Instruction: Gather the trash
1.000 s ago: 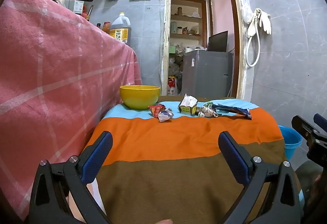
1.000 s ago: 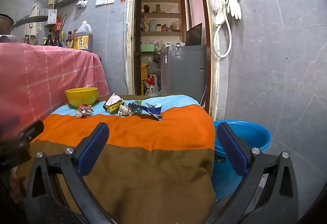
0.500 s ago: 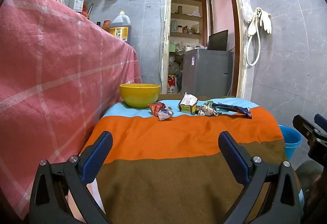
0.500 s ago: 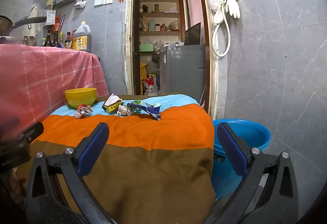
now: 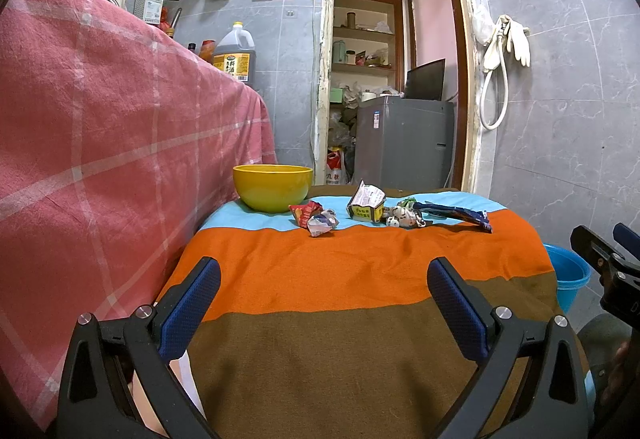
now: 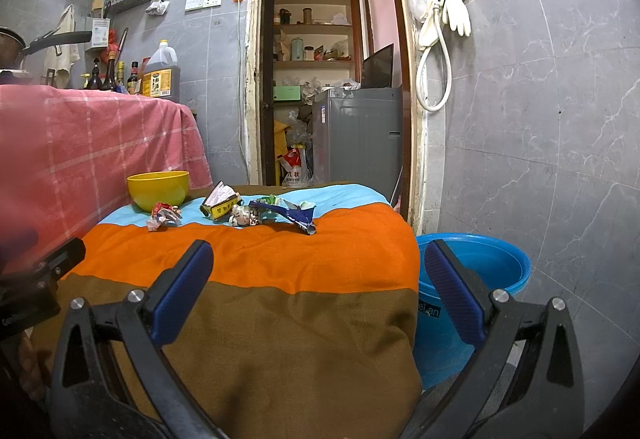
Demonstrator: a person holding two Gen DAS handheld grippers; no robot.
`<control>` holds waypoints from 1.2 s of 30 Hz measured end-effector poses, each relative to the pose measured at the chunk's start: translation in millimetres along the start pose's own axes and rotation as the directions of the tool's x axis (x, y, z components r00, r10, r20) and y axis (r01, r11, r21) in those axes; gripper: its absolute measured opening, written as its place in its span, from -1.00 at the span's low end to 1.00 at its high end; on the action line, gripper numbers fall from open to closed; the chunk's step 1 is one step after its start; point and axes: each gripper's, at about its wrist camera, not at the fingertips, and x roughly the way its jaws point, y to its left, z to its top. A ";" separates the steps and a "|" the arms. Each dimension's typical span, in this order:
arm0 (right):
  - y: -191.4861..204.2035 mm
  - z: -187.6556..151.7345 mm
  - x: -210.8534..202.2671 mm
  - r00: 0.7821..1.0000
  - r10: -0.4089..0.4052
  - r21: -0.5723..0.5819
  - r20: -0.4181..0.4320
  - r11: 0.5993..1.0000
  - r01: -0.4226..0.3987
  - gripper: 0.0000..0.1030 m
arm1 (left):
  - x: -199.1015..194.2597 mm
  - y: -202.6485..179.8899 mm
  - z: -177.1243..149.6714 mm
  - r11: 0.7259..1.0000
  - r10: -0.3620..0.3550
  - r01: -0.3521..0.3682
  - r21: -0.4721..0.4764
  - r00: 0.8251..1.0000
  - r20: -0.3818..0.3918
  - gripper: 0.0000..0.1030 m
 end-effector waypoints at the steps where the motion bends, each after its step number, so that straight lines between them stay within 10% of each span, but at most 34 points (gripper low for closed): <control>1: -0.2 -0.2 0.5 1.000 0.000 0.000 0.000 1.000 0.000 1.00 | 0.1 -0.1 0.1 1.000 0.000 0.000 0.000 1.000 0.000 0.97; 36: -0.3 -0.8 1.2 1.000 0.000 0.001 -0.001 1.000 0.000 1.00 | 1.7 2.1 -0.6 1.000 -0.001 0.000 0.003 1.000 0.002 0.97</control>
